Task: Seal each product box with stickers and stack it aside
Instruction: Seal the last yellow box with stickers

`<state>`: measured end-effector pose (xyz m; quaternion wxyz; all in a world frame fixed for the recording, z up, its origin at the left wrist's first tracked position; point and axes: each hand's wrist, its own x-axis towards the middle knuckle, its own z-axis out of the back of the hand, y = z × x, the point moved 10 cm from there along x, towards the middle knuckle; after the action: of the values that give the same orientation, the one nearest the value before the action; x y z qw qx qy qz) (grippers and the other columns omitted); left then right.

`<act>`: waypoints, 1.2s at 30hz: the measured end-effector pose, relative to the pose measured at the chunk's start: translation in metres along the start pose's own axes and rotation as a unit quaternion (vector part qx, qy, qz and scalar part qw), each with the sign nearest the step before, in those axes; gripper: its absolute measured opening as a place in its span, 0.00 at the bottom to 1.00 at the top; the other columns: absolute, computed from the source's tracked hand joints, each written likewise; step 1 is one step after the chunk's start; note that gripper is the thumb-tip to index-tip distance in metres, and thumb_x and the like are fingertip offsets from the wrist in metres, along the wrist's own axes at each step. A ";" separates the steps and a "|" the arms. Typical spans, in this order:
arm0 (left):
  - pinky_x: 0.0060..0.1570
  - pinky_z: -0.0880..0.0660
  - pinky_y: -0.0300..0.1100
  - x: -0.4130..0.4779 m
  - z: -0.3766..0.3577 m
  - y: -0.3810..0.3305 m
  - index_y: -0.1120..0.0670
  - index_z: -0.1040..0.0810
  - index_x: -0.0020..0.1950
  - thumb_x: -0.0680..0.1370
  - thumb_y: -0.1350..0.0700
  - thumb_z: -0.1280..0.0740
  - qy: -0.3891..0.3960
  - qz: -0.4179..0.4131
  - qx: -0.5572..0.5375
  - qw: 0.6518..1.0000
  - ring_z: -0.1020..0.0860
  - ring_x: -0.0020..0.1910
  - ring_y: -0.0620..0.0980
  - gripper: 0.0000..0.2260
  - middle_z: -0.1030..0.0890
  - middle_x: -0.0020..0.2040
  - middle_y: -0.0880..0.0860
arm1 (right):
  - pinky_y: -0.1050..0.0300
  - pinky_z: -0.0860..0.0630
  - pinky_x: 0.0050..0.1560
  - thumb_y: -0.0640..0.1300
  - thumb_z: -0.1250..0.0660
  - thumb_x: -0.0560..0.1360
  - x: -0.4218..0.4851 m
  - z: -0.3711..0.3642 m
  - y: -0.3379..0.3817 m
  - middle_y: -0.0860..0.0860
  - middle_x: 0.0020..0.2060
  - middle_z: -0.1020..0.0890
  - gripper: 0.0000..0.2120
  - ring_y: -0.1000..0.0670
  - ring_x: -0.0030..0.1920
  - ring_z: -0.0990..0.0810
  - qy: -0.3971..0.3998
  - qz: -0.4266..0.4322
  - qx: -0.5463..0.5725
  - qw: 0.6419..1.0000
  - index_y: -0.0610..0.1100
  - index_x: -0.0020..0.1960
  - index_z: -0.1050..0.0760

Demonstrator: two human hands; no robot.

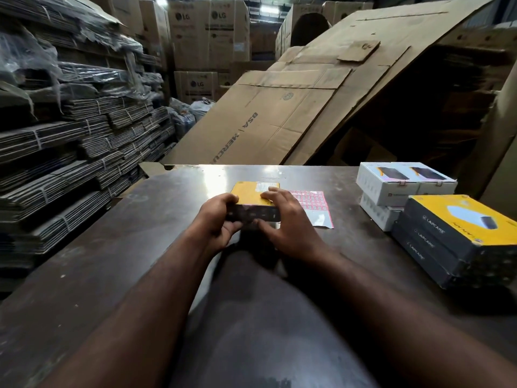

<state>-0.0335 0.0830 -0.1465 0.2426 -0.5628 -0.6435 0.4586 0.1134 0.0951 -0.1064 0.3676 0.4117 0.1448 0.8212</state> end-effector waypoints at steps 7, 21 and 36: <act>0.31 0.19 0.41 -0.007 -0.012 0.007 0.64 0.30 0.61 0.81 0.61 0.38 0.060 0.034 -0.006 0.998 0.19 0.43 0.56 0.10 0.23 0.50 0.63 | 0.67 0.32 0.67 0.41 0.28 0.71 0.000 0.013 0.007 0.46 0.64 0.22 0.20 0.49 0.65 0.24 -0.052 0.038 0.012 0.998 0.42 0.63 0.21; 0.30 0.20 0.37 -0.004 -0.016 0.011 0.60 0.25 0.48 0.81 0.62 0.36 0.050 0.010 0.041 0.998 0.20 0.32 0.48 0.03 0.21 0.41 0.58 | 0.62 0.25 0.53 0.45 0.24 0.73 0.001 0.019 0.006 0.50 0.48 0.17 0.10 0.51 0.50 0.20 -0.086 0.050 0.021 0.995 0.45 0.53 0.18; 0.29 0.21 0.37 -0.007 -0.016 0.013 0.59 0.25 0.52 0.81 0.60 0.34 0.038 0.011 0.059 0.997 0.18 0.36 0.49 0.03 0.21 0.43 0.57 | 0.60 0.26 0.50 0.43 0.31 0.78 0.002 0.018 0.005 0.49 0.46 0.17 0.06 0.50 0.48 0.20 -0.082 0.052 0.000 0.995 0.43 0.51 0.17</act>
<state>-0.0124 0.0812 -0.1487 0.2946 -0.5716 -0.5993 0.4768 0.1243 0.0921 -0.0921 0.3352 0.4848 0.0928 0.8025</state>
